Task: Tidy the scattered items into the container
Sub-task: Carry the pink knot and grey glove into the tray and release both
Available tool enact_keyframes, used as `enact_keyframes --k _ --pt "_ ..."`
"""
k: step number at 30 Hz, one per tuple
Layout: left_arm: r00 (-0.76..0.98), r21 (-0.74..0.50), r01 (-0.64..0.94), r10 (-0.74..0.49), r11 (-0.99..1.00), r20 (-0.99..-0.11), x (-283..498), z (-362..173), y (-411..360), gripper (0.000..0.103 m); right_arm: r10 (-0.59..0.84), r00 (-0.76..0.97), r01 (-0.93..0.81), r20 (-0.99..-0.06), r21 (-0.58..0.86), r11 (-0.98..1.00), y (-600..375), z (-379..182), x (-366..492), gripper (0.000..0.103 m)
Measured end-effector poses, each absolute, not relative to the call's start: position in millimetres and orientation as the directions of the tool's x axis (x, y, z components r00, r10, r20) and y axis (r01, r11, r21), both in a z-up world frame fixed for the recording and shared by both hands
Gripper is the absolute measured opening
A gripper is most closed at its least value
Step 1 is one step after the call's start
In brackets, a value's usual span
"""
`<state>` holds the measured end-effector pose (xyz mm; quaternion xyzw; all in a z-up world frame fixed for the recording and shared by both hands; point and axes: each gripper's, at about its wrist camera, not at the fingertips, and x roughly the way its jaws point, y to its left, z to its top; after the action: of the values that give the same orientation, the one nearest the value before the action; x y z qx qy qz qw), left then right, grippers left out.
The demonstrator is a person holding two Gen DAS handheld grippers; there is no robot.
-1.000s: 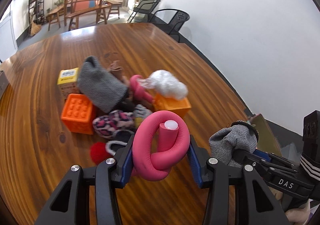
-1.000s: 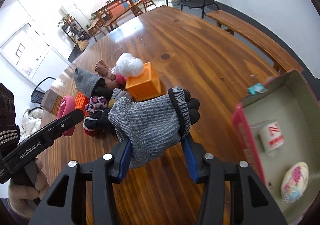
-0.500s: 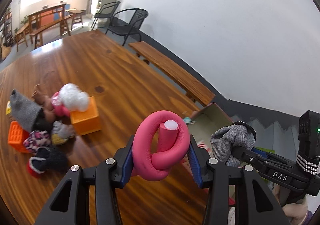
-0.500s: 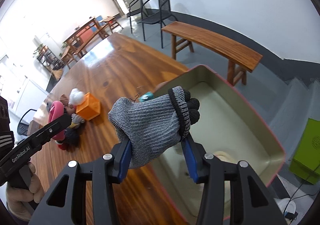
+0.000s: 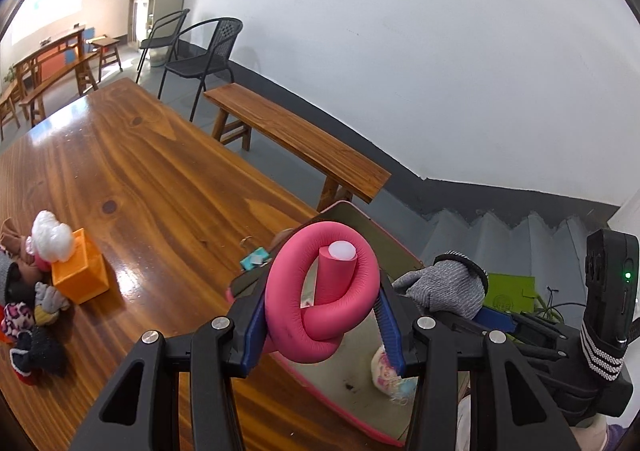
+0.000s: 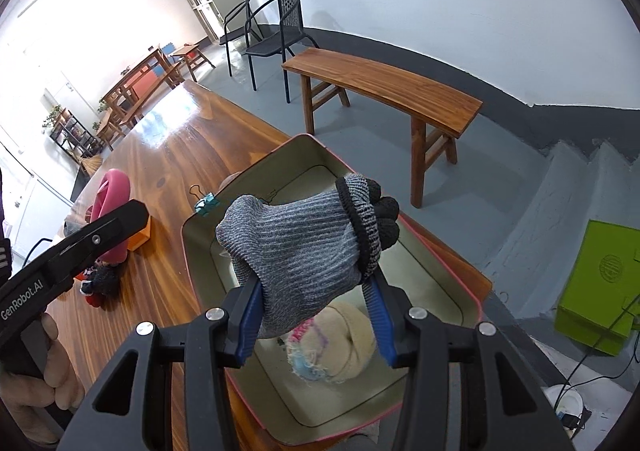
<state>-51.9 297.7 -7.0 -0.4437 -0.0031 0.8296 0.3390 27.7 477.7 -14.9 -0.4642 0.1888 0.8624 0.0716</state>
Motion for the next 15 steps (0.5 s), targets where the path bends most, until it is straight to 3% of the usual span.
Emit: enact_keyframes --k 9,11,12,15 --pt "-0.365 -0.281 -0.574 0.548 -0.769 -0.753 -50 -9 328 0.050 -0.061 -0.549 -0.299 -0.834 0.264 -0.917 488 -19 35 0.051" --pt "-0.364 -0.272 -0.568 0.533 -0.777 -0.764 -50 -10 332 0.065 -0.071 -0.540 -0.295 -0.838 0.268 -0.917 490 -22 34 0.056" --pt "-0.373 -0.267 -0.559 0.525 -0.785 -0.765 -50 -10 332 0.079 -0.079 -0.532 -0.296 -0.843 0.273 -0.915 491 -24 32 0.056" --pt "-0.378 -0.283 -0.545 0.533 -0.789 -0.757 -50 -10 330 0.080 -0.103 -0.509 -0.305 -0.855 0.291 -0.907 494 -31 33 0.059"
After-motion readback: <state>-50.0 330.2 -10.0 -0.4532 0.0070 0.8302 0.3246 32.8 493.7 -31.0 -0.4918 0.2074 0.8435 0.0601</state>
